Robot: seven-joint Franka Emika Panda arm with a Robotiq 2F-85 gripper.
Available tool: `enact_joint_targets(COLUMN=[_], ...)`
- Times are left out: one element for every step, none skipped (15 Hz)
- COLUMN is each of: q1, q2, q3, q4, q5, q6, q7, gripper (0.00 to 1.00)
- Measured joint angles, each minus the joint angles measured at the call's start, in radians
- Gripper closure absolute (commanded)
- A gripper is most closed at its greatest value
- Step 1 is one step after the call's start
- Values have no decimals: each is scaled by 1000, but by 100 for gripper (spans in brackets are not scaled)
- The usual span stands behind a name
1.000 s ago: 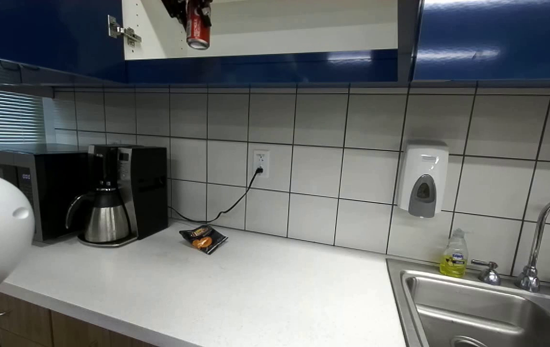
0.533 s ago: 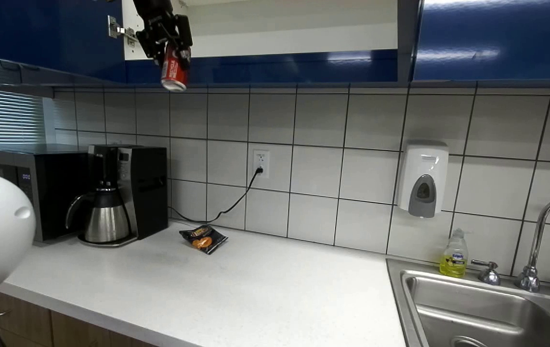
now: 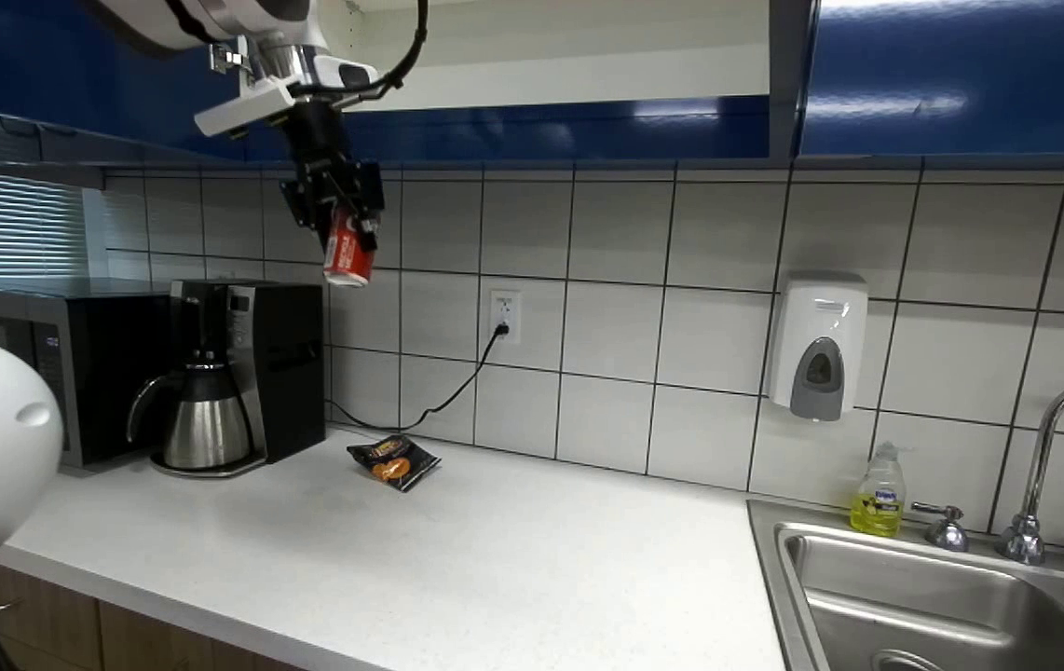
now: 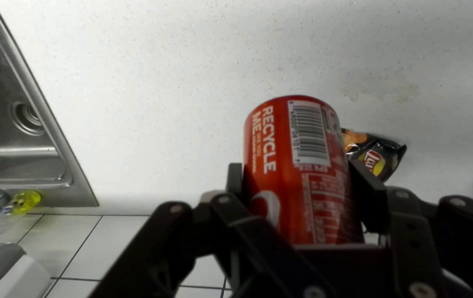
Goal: Place the red can on the counter.
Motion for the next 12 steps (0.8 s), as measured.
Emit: enact_joint_targets(q1=[-9,-17,-26,-35,-44,-53,-62,-71,-81,-92,-103,-114], q2=[4,11,22,35,51,69,90,114,141,173,207,243], q3=[-2,-6,-9,-11,-12,-14,-16,-19,-21,-24,-25,-26], q4=[-41,-81,-120,-156,-189,-221,-251,-279,-304,-327,-345,-358], q5=[0,0,0,0,0,0,-1,-2,-4,-7,-14,-25], q6=[49,99,152,205,259,315,372,428,485,544,600,652], q7=[0,0,0,-1,-1,-1,-1,-1,-1,-2,-2,-2], gripper=[61,61,61,61,61,61,61,61,61,61,61,61])
